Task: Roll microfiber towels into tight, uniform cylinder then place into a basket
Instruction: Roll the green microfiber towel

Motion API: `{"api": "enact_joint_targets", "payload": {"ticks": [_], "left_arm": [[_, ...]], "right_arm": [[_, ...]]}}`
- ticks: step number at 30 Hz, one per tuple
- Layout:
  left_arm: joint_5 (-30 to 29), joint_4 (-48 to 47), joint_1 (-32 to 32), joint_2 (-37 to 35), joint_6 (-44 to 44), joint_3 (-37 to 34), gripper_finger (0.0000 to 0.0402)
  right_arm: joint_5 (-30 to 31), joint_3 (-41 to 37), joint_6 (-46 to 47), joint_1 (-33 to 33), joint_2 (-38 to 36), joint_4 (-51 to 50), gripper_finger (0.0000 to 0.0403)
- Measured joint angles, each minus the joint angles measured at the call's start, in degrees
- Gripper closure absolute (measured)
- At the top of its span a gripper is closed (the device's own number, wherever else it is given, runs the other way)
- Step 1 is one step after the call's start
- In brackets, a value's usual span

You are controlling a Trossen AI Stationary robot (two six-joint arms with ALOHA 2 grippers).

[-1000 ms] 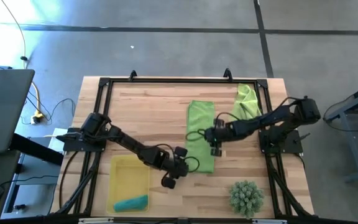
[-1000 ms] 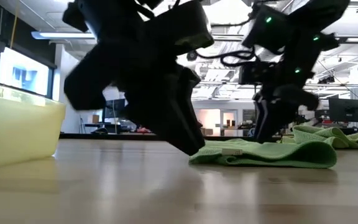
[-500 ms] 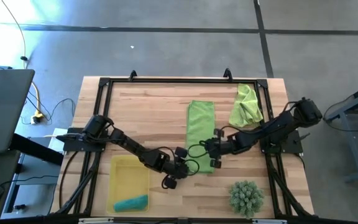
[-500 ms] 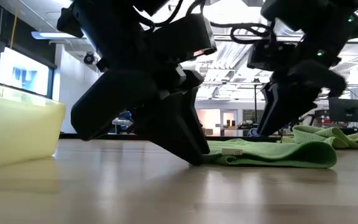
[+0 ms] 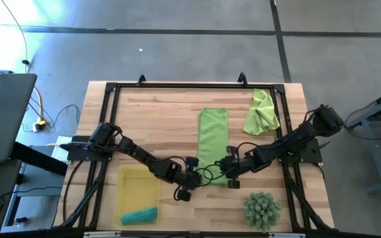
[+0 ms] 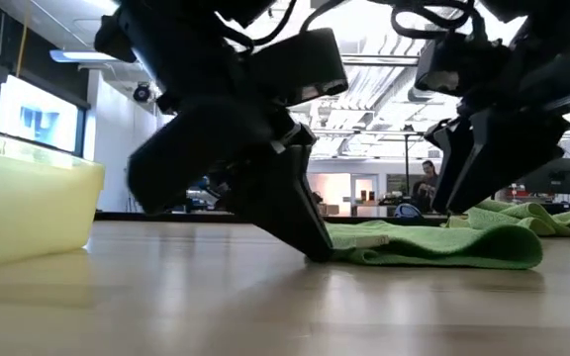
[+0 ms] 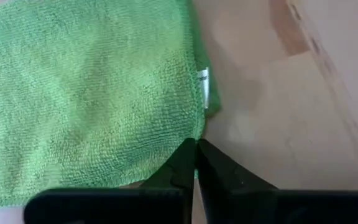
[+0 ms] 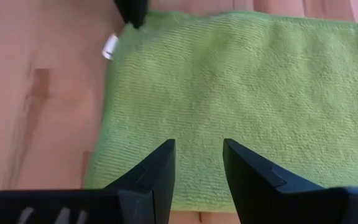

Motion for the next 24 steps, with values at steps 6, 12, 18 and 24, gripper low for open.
{"api": "enact_joint_targets", "payload": {"ticks": [6,12,18,24], "left_arm": [[-2.57,-1.43,0.09,0.21,0.03,4.63,0.0400],[-3.67,-9.44,-0.07,0.10,0.61,10.72,0.0400],[-0.79,-10.52,0.00,-0.03,-0.07,13.55,0.0401],[1.32,-10.67,0.20,-0.03,-4.54,13.51,0.0401]], "right_arm": [[0.02,0.00,-0.03,1.86,-0.04,2.05,0.0275],[-0.34,0.12,0.70,4.08,-0.04,1.74,0.0275],[-4.42,1.09,1.60,5.23,-0.07,0.83,0.0275],[-6.95,1.07,1.60,5.22,0.29,0.53,0.0275]]}}
